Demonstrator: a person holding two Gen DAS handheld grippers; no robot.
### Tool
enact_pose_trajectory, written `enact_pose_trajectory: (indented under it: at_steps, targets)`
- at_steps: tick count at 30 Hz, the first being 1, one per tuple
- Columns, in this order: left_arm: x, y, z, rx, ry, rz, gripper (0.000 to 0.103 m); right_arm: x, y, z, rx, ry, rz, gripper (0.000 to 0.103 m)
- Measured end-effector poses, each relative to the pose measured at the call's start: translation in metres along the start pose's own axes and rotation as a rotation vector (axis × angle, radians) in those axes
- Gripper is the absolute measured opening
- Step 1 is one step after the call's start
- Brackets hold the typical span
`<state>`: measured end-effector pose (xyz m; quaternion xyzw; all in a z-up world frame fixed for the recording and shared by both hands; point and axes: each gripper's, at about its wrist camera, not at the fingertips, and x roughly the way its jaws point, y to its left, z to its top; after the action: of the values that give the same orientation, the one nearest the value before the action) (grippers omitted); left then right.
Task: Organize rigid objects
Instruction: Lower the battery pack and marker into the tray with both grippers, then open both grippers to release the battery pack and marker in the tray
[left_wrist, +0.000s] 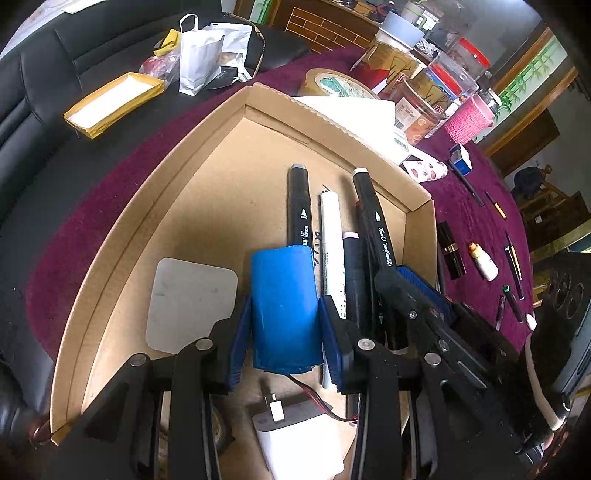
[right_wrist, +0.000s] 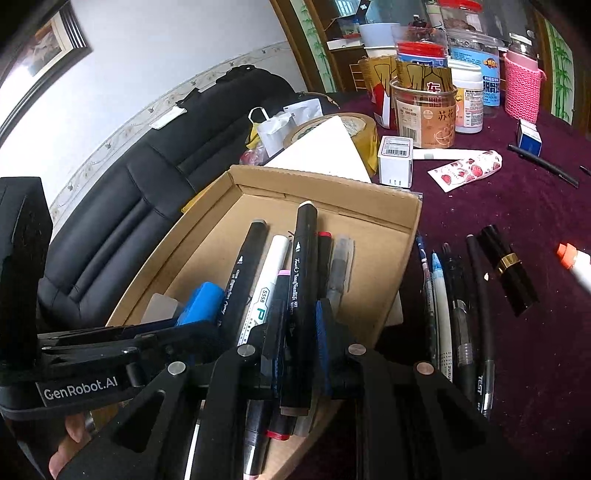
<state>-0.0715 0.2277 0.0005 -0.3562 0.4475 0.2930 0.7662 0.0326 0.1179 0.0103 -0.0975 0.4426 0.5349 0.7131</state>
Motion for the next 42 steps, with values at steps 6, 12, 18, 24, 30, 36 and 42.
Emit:
enact_pose_trajectory:
  at_steps: [6,12,18,24,30,36,42]
  targets:
    - [0.0,0.0,0.0,0.005,-0.008,0.017,0.034,-0.001,0.001,-0.001,-0.005,0.0,-0.008,0.015]
    - [0.0,-0.002,0.0,0.01,-0.013,0.026,0.034,-0.002,0.002,-0.002,-0.007,-0.002,-0.011,0.015]
    - [0.0,-0.001,0.0,0.009,-0.015,0.02,0.034,-0.001,0.002,-0.001,-0.005,-0.002,-0.008,0.015]
    - [0.0,-0.001,0.001,0.008,-0.009,0.014,0.034,-0.001,0.002,-0.001,-0.004,-0.003,-0.003,0.015]
    - [0.0,-0.001,0.001,0.011,-0.011,0.011,0.034,-0.002,-0.002,-0.001,0.007,-0.008,0.012,0.015]
    - [-0.003,-0.002,0.001,0.018,-0.019,-0.002,0.034,-0.006,-0.011,0.001,0.058,-0.016,0.054,0.015]
    - [-0.005,-0.003,0.007,0.032,-0.026,-0.023,0.034,-0.003,-0.017,0.001,0.084,-0.009,0.07,0.015]
